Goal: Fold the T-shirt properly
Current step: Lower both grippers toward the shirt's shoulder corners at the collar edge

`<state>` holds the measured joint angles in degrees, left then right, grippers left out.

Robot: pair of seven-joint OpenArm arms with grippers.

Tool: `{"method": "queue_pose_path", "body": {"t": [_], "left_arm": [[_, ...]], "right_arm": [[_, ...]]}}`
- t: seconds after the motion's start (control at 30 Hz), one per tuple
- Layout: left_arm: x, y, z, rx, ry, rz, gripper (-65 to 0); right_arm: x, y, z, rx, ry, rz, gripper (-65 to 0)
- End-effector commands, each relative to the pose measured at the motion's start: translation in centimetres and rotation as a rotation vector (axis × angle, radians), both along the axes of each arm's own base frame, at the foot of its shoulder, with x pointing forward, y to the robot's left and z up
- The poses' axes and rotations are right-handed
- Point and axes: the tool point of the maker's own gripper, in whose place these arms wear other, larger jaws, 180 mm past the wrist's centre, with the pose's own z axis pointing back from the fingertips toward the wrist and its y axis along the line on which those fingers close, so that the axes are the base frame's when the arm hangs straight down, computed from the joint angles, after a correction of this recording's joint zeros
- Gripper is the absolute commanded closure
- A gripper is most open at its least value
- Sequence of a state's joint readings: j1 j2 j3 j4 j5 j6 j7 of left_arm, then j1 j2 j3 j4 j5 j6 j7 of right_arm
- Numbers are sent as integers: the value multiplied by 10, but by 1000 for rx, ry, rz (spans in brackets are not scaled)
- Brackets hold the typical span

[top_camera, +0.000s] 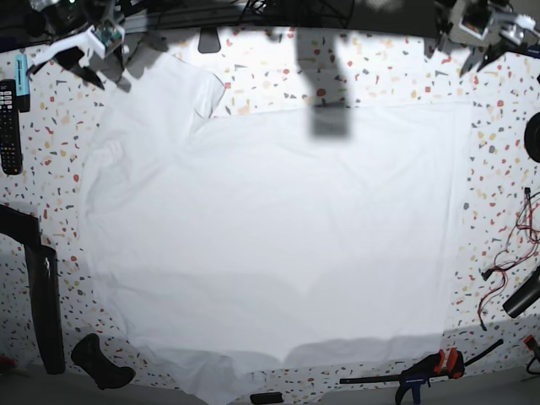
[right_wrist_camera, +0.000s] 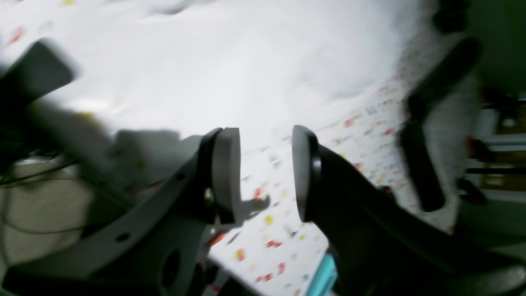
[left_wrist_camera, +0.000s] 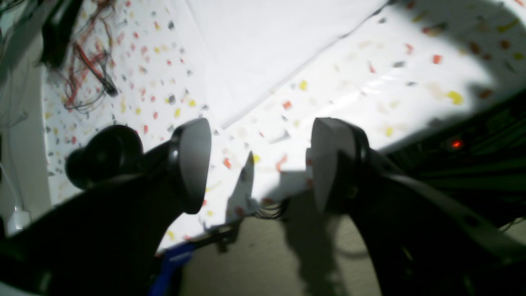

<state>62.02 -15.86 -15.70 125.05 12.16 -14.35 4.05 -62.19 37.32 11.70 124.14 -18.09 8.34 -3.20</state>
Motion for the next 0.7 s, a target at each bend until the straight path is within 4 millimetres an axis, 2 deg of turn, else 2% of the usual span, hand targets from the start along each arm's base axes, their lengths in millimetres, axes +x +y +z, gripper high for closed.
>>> {"method": "queue_pose_path", "body": {"t": [0.0,0.2,0.33,0.37,0.5,0.67], "left_arm": [[5,0,9,9,-25,-13,-369],[29,-1,17,44,-71,-107,-370],[37,-16,17,48,-43,-276,-375],[40,-17,18,52,-47,-295,-376],[48,-20,21,67,-65,-339,-376],[49,-26,9,197,-25,-456,-376]], "right_arm": [[8,1,9,-2,-38,7,-213],[24,-7,15,-69,-82,-6,-222],[24,-9,14,-169,-86,47,-401],[25,-10,15,-186,-90,52,-424],[22,-8,11,-189,-72,68,-426],[1,12,-13,-159,71,172,-426]]}}
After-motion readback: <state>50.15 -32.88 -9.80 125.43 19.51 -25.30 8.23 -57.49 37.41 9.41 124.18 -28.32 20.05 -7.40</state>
